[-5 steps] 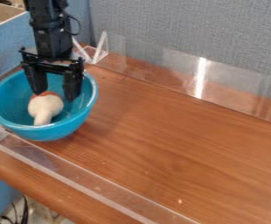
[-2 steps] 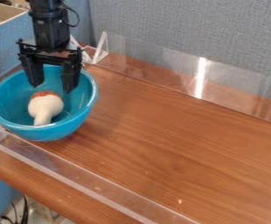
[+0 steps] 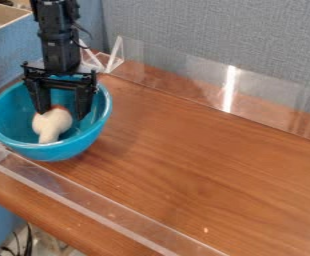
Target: Remove the mushroom from inside the blue bowl and put it on the table
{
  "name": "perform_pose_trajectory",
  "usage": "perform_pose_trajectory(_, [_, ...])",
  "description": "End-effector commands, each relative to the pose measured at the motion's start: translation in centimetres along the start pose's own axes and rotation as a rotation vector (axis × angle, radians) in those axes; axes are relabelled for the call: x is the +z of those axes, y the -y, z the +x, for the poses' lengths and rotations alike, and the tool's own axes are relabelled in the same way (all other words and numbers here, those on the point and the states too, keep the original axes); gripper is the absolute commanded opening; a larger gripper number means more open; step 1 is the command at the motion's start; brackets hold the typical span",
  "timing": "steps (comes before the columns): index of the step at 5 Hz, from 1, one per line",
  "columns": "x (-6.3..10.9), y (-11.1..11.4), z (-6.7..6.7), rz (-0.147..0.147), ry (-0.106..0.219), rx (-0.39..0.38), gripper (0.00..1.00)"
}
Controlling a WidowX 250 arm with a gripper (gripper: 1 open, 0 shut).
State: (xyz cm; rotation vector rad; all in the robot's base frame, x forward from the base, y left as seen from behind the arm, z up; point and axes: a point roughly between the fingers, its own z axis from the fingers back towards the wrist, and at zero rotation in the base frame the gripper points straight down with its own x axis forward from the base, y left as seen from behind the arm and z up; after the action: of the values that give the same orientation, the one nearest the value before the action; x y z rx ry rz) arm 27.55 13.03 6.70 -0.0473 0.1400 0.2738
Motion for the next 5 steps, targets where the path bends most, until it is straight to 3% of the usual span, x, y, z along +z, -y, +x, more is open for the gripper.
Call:
perform_pose_trajectory(1, [1.1,-1.3,0.0,0.013,0.035,-0.002,0.0])
perform_pose_trajectory(4, [3.8,-3.2,1.6,0.011,0.068,0.01,0.0])
perform_pose_trajectory(5, [3.9,-3.4,1.8,0.005,0.071,0.041,1.0])
